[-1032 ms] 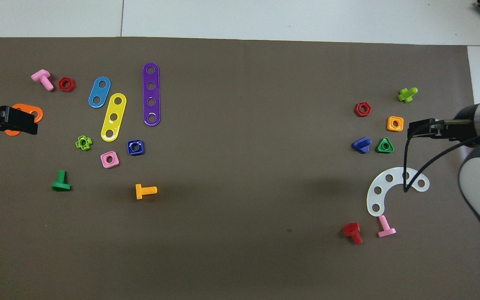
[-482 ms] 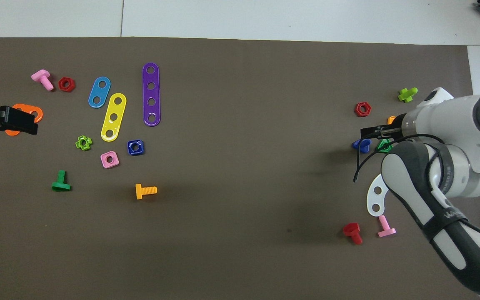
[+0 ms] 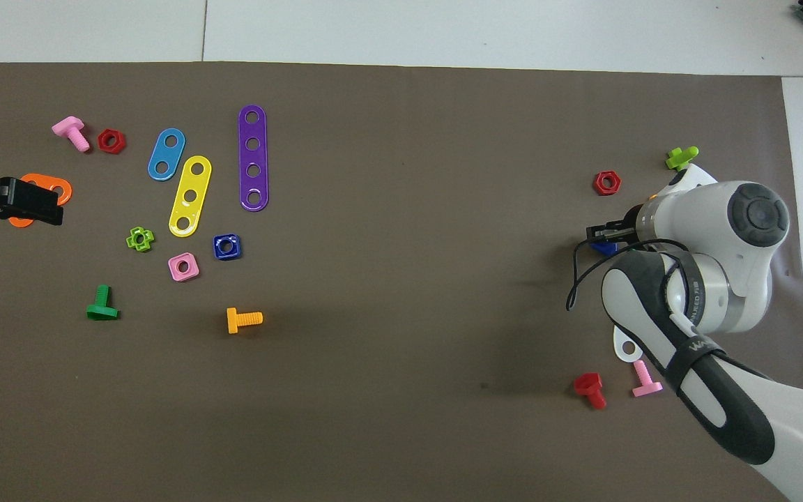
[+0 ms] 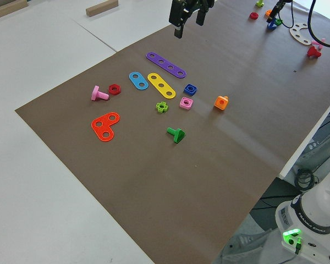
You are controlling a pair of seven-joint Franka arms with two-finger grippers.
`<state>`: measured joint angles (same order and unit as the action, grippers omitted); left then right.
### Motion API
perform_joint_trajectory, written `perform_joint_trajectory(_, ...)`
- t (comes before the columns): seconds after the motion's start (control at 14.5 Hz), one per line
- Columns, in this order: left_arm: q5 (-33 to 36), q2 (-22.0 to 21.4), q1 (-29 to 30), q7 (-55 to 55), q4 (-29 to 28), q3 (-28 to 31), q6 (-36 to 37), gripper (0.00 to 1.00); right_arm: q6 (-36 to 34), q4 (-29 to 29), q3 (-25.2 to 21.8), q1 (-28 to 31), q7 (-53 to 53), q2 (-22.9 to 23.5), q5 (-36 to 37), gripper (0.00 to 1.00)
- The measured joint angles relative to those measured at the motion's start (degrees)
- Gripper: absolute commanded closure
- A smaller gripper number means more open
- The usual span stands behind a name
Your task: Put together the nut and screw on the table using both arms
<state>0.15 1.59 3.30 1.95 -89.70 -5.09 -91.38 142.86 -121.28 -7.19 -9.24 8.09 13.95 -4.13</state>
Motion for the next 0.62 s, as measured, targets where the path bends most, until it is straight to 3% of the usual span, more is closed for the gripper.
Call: perform_joint_trajectory(0.62, 0.00, 0.00, 0.00, 0.00, 0.00, 0.00, 0.00, 0.00, 0.24, -0.82, -0.06, 0.37, 1.15, 0.00, -0.01, 0.67)
